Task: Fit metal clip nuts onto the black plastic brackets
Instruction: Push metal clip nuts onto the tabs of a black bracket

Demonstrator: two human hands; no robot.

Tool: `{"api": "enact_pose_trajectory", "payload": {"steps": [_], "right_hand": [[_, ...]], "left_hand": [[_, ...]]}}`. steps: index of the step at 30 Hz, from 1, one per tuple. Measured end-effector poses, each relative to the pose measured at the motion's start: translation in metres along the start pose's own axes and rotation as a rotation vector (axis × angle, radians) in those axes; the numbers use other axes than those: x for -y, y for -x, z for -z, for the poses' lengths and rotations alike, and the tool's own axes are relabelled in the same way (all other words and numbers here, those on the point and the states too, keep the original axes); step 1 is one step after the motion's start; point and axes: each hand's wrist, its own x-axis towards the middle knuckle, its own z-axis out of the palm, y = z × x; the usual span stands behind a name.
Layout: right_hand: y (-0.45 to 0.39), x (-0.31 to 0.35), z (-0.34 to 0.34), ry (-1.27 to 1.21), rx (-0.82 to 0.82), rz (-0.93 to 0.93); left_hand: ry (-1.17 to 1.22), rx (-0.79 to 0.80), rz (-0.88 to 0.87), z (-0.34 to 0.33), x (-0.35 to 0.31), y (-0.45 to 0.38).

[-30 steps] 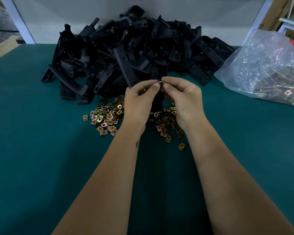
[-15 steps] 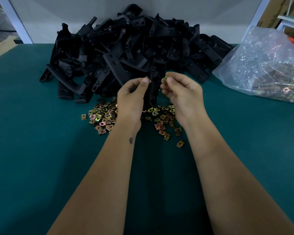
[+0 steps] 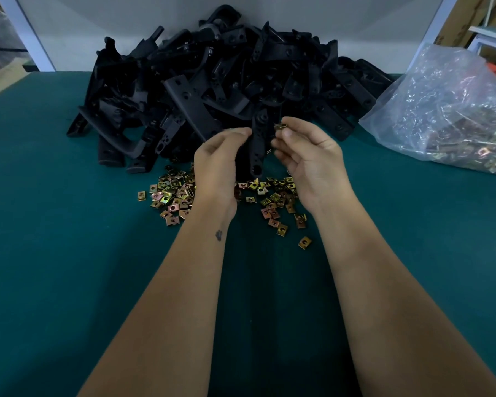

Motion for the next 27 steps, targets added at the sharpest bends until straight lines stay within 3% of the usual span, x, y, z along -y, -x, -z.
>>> {"api": "enact_pose_trajectory", "payload": {"steps": [11, 27], "right_hand": [[0.002, -0.0002, -0.0055, 0.104, 0.021, 0.026], [0.0017, -0.0018, -0.0073, 0.085, 0.006, -0.035]], "left_hand": [[0.19, 0.119, 0.037, 0.0033, 0.0022, -0.0045], [-0.007, 0.254, -0.005, 0.0053, 0.0038, -0.0023]]}}
